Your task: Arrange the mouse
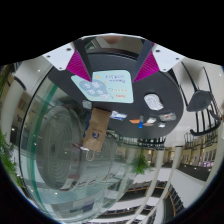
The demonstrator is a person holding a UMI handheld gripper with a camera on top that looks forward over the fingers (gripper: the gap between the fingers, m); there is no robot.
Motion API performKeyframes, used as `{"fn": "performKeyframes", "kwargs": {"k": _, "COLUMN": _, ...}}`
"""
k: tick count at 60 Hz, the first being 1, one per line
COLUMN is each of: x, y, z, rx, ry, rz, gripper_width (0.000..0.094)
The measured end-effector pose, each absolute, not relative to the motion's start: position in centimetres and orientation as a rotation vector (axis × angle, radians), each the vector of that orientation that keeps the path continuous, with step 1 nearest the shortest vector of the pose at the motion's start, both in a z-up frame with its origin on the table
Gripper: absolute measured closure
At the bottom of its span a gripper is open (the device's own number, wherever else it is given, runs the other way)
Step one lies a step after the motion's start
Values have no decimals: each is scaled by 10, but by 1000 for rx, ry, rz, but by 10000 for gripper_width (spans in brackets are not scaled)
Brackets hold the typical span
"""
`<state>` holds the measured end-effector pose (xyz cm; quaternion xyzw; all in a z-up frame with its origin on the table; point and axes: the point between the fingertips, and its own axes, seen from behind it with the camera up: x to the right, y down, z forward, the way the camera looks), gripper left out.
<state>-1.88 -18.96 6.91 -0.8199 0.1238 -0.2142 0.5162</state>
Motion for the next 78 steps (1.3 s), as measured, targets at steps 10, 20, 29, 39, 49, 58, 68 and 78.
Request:
{"fn": "performKeyframes", "kwargs": {"k": 10, "x": -71, "y": -129, "z": 58, "rx": -2007, "ry": 242, "rz": -412, "gripper_width": 102}}
{"fn": "performKeyframes", "kwargs": {"k": 20, "x": -129, "y": -47, "z": 18, "rx": -2090, "ry": 188, "rz": -205, "gripper_width": 104}}
{"fn": "performKeyframes", "kwargs": {"k": 29, "x": -125, "y": 11, "z": -12, "rx": -2196, "ry": 159, "rz": -211, "gripper_width": 107}}
{"fn": "performKeyframes", "kwargs": {"k": 39, "x": -105, "y": 53, "z": -14, "rx": -2236, "ry": 148, "rz": -208, "gripper_width": 98}}
{"fn": "performKeyframes", "kwargs": {"k": 49, "x": -97, "y": 82, "z": -19, "rx": -2282, "ry": 217, "rz": -120, "gripper_width": 109}}
{"fn": "performKeyframes", "kwargs": {"k": 58, "x": -86, "y": 105, "z": -19, "rx": -2275, "ry": 222, "rz": -123, "gripper_width": 202}}
{"fn": "performKeyframes", "kwargs": {"k": 68, "x": -89, "y": 104, "z": -20, "rx": -2268, "ry": 197, "rz": -139, "gripper_width": 509}}
{"fn": "performKeyframes", "kwargs": {"k": 78, "x": -39, "y": 48, "z": 43, "rx": -2219, "ry": 190, "rz": -281, "gripper_width": 533}}
